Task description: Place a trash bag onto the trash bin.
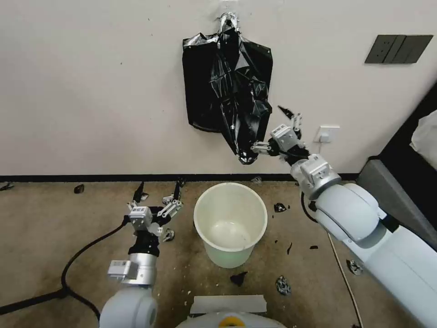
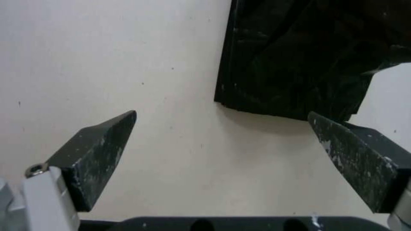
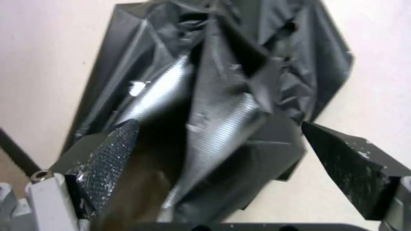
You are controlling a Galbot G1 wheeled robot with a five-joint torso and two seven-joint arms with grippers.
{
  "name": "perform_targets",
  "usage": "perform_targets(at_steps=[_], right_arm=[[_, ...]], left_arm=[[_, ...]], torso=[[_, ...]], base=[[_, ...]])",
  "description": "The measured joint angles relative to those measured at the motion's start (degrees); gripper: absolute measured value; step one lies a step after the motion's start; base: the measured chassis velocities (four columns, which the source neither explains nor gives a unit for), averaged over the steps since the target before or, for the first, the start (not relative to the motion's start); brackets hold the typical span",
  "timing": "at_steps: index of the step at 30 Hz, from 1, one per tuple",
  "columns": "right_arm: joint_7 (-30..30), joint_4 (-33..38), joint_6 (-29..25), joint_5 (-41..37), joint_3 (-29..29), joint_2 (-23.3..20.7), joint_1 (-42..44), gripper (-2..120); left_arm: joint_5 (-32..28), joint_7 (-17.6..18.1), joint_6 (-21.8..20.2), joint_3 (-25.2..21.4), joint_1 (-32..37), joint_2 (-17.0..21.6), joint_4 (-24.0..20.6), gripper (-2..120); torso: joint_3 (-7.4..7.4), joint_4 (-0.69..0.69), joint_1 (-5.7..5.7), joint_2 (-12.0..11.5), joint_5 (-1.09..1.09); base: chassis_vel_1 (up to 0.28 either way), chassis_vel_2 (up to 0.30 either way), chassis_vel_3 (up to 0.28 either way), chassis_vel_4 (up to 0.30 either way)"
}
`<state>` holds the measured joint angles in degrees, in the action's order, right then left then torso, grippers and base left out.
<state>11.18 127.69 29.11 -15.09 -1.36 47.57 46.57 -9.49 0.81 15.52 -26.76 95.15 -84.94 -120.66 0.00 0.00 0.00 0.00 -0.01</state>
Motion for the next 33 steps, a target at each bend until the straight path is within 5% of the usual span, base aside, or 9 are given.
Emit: perform_targets(at_steps=[21, 33], right_arm=[[4.8, -1.1, 7.9, 7.2, -5.5, -1.0, -11.2, 75], [7.1, -2.6, 12.3, 1.9, -5.3, -1.8, -10.8, 32]], left_arm=[[-0.1, 0.0, 0.1, 0.3, -0.1, -0.7, -0.2, 100], [-0.4, 0.0, 0.0, -0.3, 0.1, -0.4, -1.0, 100]], torso=[[0.00, 0.00, 0.00, 0.0, 0.00], [0.00, 0.00, 0.00, 0.0, 0.01]], base=[[0.000, 0.000, 0.000, 0.000], [0.000, 0.000, 0.000, 0.000]])
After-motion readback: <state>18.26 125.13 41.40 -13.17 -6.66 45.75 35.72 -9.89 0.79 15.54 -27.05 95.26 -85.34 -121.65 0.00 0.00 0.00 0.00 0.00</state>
